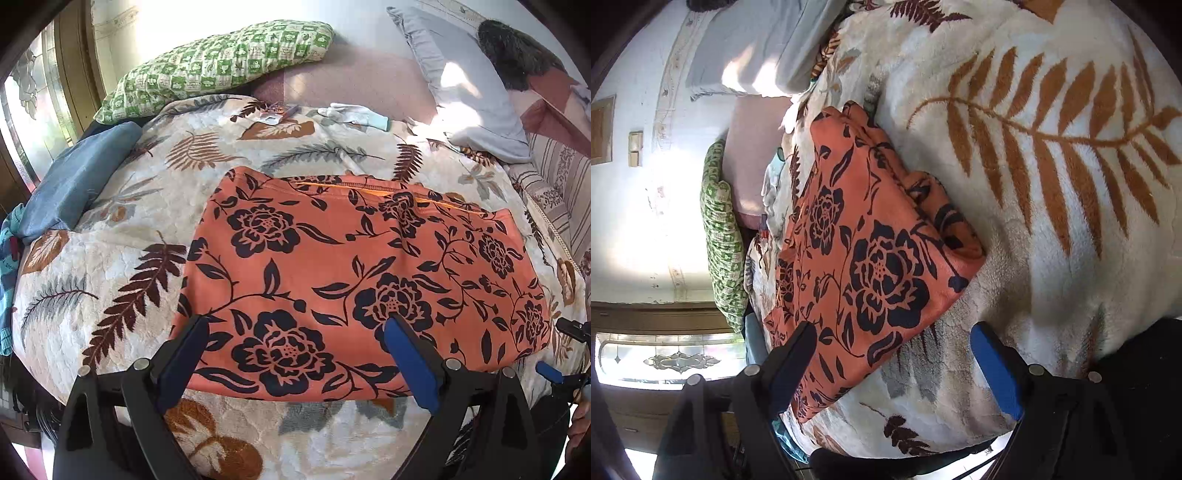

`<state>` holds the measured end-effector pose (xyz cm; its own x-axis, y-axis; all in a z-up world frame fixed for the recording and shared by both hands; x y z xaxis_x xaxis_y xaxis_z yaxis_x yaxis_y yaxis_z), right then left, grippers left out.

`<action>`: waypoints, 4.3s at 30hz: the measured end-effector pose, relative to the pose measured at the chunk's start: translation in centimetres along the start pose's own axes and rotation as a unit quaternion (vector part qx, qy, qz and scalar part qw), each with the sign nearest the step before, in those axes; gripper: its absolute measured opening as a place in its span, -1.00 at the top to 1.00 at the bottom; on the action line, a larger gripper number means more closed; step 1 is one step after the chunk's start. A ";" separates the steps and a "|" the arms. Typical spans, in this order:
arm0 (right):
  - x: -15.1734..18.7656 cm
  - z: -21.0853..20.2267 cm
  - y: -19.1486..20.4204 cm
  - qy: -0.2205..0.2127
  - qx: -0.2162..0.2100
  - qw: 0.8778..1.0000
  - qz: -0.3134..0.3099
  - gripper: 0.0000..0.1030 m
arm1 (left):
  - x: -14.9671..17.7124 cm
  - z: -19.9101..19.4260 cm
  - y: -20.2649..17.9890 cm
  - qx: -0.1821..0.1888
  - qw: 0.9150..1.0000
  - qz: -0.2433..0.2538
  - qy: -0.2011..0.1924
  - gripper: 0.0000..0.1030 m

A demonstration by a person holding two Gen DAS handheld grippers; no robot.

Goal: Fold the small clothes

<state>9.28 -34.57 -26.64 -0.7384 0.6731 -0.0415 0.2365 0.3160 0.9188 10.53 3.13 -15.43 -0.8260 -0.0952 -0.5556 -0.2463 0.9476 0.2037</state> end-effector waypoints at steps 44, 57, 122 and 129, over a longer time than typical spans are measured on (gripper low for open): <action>-4.4 3.8 1.2 0.002 0.107 0.989 -0.106 0.31 | 2.6 6.7 -7.9 -0.019 0.989 0.135 0.051 -0.77; -3.4 4.2 4.7 -0.007 0.113 0.980 -0.166 0.71 | 2.5 5.8 -7.4 -0.019 0.990 0.133 0.044 -0.82; 3.4 -1.0 57.0 -0.107 -0.164 0.826 -0.529 -0.85 | 1.9 6.4 9.9 -0.090 0.993 -0.037 0.072 -0.76; 4.8 10.9 39.7 0.056 -0.107 0.897 -0.425 -0.86 | -1.0 3.0 10.0 -0.084 0.995 -0.056 0.012 -0.76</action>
<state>22.03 -11.50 5.35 -0.6562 0.1751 -0.7340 -0.5600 0.5390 0.6292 10.40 13.66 -15.23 -0.8000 -0.2066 -0.5634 -0.4170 0.8665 0.2743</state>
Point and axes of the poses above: each gripper's, at about its wrist camera, not at the fingertips, and z roughly the way its jaws point, y to its left, x to its underside, the point moved 8 cm from there along z, roughly the way its jaws point, and after that the axes turned 15 degrees about -x, right-handed, at the moved point
